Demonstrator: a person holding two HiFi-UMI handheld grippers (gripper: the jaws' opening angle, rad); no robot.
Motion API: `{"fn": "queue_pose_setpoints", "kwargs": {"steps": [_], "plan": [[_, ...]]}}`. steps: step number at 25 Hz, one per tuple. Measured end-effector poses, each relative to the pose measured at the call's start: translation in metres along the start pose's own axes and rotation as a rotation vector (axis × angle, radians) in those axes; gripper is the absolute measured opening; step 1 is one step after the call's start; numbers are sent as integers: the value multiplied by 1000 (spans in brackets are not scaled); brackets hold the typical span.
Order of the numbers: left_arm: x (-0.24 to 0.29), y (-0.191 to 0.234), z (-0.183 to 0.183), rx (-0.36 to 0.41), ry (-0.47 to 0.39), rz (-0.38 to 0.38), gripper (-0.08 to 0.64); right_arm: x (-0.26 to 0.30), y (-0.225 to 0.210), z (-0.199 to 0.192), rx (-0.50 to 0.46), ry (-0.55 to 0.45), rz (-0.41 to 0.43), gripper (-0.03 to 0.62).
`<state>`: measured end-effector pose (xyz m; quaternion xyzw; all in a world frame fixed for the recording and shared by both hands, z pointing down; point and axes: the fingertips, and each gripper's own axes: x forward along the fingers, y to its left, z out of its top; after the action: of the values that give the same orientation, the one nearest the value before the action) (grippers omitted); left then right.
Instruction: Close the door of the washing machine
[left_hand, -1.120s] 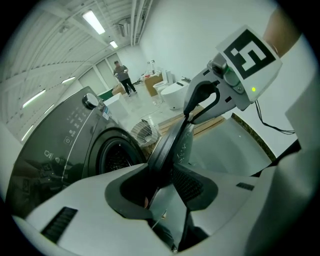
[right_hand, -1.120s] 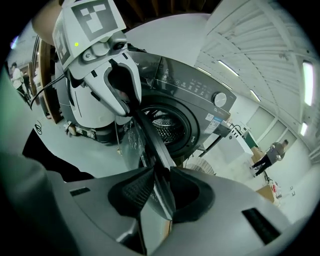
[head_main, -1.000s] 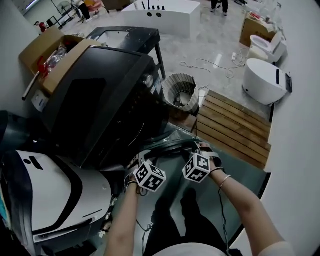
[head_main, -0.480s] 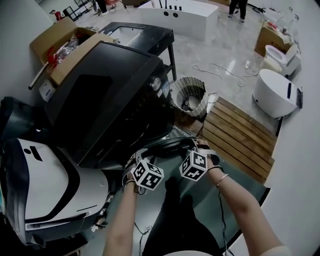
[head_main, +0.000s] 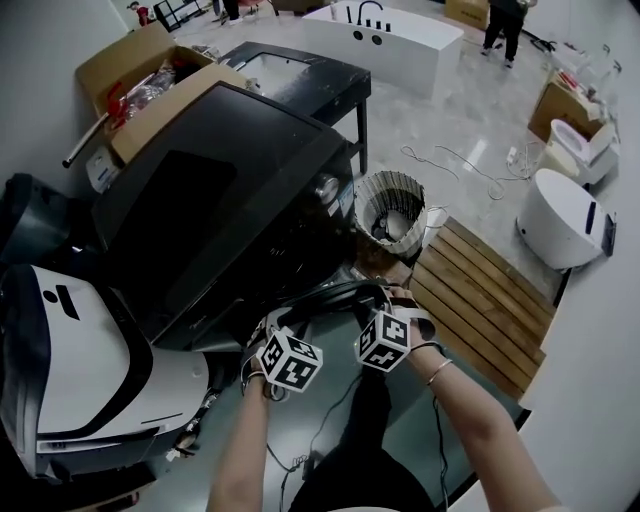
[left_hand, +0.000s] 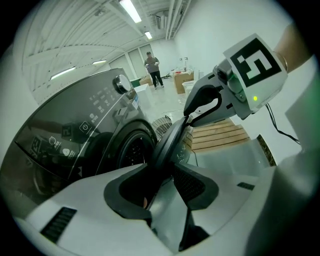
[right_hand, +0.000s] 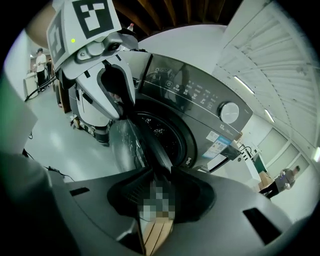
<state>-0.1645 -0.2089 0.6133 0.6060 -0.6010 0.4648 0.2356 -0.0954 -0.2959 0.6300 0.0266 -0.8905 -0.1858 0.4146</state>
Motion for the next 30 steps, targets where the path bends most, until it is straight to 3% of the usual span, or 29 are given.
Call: {"fn": "queue_pose_setpoints", "kwargs": {"steps": [13, 30], "plan": [[43, 61, 21, -116, 36, 70, 178, 64, -61, 32, -80, -90, 78, 118], [58, 93, 20, -250, 58, 182, 189, 100, -82, 57, -155, -142, 134, 120]]}}
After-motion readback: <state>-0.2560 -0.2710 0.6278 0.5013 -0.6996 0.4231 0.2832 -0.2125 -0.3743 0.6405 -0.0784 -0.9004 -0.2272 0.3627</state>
